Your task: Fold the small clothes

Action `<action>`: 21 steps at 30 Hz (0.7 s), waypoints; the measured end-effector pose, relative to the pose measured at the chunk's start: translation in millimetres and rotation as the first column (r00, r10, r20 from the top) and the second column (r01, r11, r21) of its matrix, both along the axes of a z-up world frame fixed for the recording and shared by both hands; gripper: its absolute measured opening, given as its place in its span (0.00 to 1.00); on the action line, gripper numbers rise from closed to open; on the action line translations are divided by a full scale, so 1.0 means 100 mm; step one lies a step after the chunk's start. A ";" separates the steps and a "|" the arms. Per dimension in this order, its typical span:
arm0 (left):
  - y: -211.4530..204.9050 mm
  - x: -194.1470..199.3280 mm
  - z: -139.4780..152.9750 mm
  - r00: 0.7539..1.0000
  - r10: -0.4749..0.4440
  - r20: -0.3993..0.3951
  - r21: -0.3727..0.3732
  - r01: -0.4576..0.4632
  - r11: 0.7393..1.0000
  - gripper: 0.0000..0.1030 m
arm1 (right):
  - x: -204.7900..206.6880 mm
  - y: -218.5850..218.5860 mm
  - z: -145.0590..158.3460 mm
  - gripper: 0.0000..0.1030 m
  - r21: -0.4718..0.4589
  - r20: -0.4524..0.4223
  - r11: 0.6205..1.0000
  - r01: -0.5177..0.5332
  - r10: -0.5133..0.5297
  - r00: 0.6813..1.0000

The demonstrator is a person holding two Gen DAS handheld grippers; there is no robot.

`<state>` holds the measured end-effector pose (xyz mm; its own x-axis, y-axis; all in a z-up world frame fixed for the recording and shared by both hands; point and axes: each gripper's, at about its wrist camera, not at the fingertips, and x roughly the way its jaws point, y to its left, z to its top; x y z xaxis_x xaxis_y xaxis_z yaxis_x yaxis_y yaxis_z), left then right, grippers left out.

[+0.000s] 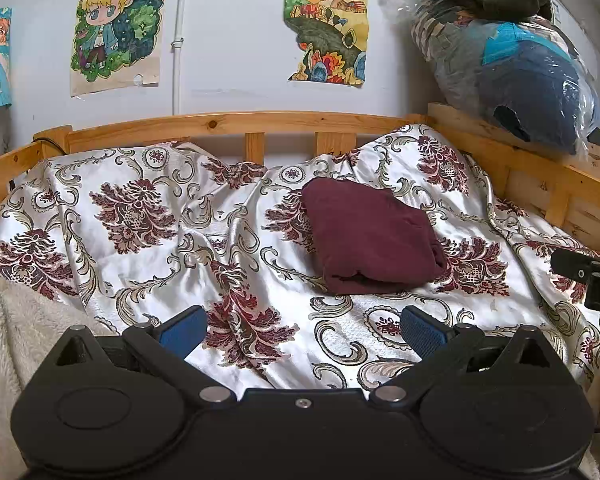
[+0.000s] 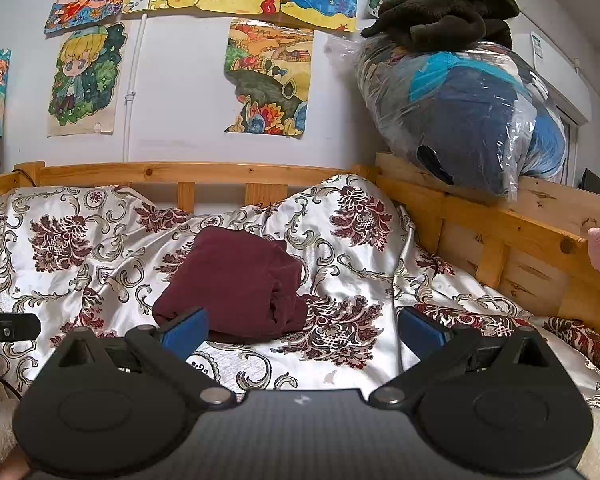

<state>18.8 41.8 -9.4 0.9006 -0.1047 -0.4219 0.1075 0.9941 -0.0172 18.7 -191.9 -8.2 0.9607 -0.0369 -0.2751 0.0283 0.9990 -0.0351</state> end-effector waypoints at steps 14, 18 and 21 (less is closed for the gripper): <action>0.00 -0.01 0.00 1.000 0.001 0.000 0.000 -0.001 1.000 0.99 | 0.00 -0.01 0.00 1.00 0.000 -0.001 1.000 -0.001 0.001 1.000; -0.01 -0.01 0.00 1.000 0.000 0.000 0.000 0.000 1.000 0.99 | 0.00 -0.01 0.00 1.00 0.000 -0.001 1.000 0.000 0.000 1.000; 0.00 0.00 0.00 1.000 0.000 0.000 0.000 0.000 1.000 0.99 | 0.00 -0.01 0.00 1.00 0.000 -0.001 1.000 0.000 0.000 1.000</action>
